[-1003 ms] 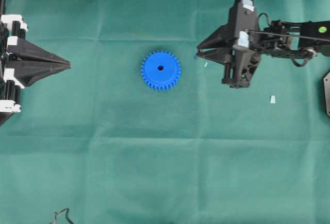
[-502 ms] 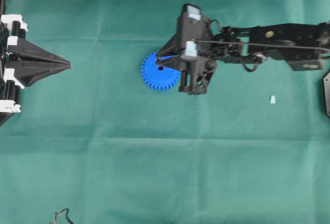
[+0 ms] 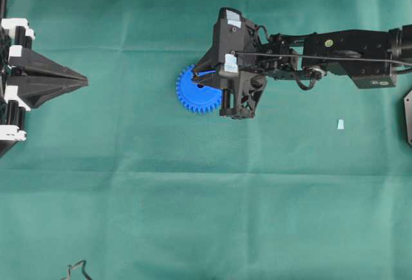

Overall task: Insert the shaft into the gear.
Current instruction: 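Carry the shaft left over the blue gear's center hole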

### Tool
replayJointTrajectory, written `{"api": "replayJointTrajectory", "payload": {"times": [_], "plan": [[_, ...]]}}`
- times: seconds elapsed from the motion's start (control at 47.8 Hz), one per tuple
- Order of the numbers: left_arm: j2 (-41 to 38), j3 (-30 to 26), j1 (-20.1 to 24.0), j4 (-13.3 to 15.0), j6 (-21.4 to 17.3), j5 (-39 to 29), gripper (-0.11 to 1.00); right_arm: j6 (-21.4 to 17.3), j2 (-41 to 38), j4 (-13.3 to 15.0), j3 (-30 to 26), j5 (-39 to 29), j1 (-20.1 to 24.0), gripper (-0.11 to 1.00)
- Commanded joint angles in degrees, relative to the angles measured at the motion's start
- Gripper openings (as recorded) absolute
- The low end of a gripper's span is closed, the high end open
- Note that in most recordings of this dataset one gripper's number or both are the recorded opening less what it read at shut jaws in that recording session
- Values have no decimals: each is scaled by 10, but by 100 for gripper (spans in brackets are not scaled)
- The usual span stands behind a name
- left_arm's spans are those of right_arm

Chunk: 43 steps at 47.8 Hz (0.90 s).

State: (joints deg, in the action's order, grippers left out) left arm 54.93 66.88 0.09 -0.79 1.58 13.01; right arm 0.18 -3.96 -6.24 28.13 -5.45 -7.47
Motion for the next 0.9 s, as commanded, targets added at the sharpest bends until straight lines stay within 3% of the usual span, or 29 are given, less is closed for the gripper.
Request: {"api": "replayJointTrajectory", "payload": {"times": [0.0, 0.397, 0.878], "plan": [[-4, -16, -1, -2, 0, 3, 0, -1, 11, 1, -4, 3, -1, 17], [-4, -16, -1, -2, -1, 3, 0, -2, -35, 1, 25, 68, -4, 17], [-4, -16, -1, -2, 0, 3, 0, -3, -58, 1, 32, 81, -11, 17]]}}
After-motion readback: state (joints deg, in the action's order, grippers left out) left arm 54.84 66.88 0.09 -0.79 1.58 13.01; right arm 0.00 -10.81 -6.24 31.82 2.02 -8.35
